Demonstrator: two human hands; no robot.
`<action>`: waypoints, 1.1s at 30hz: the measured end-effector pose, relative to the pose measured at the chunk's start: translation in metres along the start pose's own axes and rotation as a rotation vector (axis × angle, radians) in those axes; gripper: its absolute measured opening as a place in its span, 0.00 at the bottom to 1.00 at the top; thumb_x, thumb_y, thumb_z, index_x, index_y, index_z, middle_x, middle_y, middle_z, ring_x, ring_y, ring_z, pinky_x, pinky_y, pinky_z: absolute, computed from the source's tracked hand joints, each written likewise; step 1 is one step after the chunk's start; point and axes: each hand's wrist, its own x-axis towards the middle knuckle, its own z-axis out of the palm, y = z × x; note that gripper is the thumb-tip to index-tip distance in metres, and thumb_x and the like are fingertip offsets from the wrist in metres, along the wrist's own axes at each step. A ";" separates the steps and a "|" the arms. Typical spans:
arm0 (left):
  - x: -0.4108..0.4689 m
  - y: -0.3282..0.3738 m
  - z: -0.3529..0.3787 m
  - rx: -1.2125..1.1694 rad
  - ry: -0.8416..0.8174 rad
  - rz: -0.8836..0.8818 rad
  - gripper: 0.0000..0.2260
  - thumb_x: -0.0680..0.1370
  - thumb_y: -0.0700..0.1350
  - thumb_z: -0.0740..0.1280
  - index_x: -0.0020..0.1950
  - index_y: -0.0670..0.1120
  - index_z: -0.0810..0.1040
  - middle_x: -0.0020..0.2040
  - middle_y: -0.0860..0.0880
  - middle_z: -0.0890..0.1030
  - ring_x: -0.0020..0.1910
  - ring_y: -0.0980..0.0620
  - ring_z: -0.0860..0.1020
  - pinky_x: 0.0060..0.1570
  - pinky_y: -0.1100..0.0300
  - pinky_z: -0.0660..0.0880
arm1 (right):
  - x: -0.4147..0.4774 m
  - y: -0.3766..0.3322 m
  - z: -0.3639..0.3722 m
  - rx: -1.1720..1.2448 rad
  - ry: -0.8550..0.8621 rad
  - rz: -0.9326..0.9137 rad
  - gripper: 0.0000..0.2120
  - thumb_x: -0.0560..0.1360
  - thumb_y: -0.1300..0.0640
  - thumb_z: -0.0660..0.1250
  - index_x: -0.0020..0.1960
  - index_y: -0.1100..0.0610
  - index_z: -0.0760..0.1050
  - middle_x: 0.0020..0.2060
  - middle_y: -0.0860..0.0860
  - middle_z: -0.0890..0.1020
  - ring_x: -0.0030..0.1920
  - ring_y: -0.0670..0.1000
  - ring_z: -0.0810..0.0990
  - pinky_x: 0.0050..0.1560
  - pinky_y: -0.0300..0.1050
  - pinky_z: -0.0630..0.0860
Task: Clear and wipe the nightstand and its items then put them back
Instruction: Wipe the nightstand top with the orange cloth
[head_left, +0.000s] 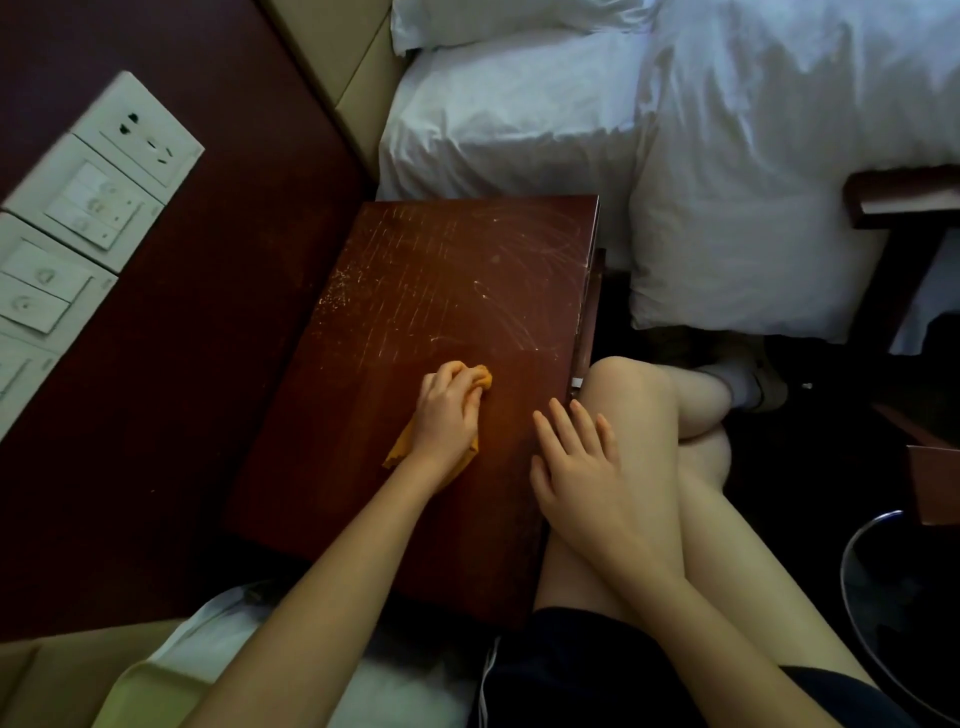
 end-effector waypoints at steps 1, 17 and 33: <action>0.002 0.000 0.000 0.006 0.016 -0.018 0.13 0.79 0.43 0.60 0.63 0.47 0.75 0.62 0.46 0.73 0.60 0.48 0.68 0.55 0.63 0.63 | 0.000 0.000 0.000 -0.016 -0.014 -0.007 0.24 0.66 0.58 0.74 0.61 0.61 0.77 0.60 0.59 0.78 0.61 0.62 0.75 0.61 0.65 0.67; -0.005 0.029 0.013 -0.015 0.008 0.078 0.13 0.79 0.41 0.61 0.62 0.46 0.76 0.60 0.45 0.75 0.58 0.47 0.70 0.54 0.61 0.66 | -0.001 0.001 0.000 -0.019 0.013 0.029 0.24 0.65 0.59 0.75 0.60 0.62 0.77 0.60 0.59 0.78 0.62 0.62 0.75 0.62 0.64 0.66; 0.024 0.056 0.024 -0.015 0.055 -0.043 0.13 0.80 0.42 0.59 0.63 0.46 0.75 0.62 0.46 0.73 0.59 0.47 0.68 0.56 0.59 0.66 | -0.007 0.008 -0.006 -0.044 -0.025 0.059 0.24 0.66 0.57 0.74 0.61 0.61 0.77 0.60 0.60 0.78 0.63 0.61 0.74 0.62 0.63 0.67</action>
